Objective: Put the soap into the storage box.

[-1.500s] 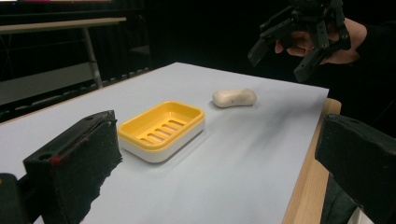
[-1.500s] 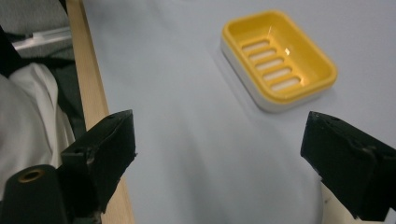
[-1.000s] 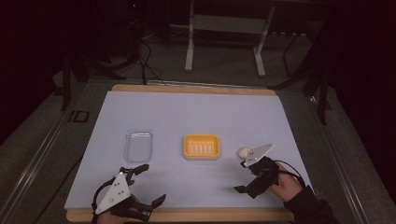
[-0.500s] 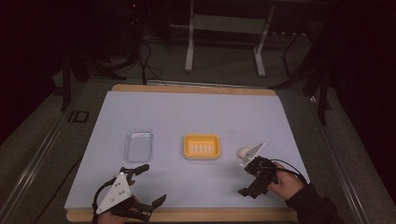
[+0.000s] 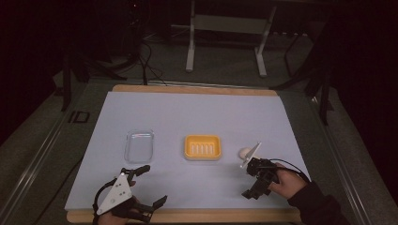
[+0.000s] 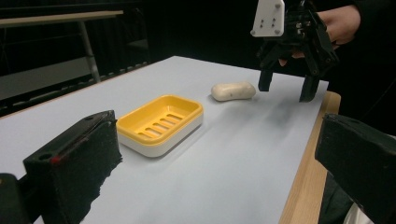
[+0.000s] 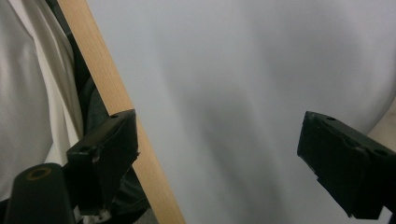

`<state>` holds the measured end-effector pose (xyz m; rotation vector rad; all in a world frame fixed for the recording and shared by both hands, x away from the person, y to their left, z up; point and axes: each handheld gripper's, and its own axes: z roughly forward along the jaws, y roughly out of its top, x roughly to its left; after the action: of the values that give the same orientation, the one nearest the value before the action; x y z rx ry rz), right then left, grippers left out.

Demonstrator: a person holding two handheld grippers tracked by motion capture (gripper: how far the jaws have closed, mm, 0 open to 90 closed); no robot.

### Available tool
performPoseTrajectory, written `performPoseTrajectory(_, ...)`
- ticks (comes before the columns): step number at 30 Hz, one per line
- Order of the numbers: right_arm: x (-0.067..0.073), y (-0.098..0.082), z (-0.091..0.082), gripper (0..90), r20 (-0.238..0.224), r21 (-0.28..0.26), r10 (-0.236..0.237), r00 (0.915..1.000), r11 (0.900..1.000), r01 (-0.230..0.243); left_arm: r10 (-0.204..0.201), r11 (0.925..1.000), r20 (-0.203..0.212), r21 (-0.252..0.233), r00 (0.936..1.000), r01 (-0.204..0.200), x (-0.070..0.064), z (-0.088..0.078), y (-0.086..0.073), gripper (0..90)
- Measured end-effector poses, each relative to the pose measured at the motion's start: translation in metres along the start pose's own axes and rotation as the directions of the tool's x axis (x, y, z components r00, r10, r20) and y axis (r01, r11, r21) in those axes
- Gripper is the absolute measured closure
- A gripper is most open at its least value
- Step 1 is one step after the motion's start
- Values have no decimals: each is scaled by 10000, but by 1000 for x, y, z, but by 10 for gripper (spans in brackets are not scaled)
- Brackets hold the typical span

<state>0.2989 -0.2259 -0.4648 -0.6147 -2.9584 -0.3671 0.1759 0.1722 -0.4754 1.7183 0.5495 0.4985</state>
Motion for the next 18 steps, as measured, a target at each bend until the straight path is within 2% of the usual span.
performPoseTrajectory(8,-2,5,0,122,-75,731,276,9996,9970,-270,5,10000,-11,14,10000,-5,0,0,0,3)
performPoseTrajectory(16,-10,4,-7,122,-176,132,278,9995,9995,-275,5,10000,-20,26,10000,-5,0,0,0,2)
performPoseTrajectory(18,-12,4,-10,121,-209,-200,286,9994,9994,-290,-20,10000,-25,33,10000,20,0,0,0,2)
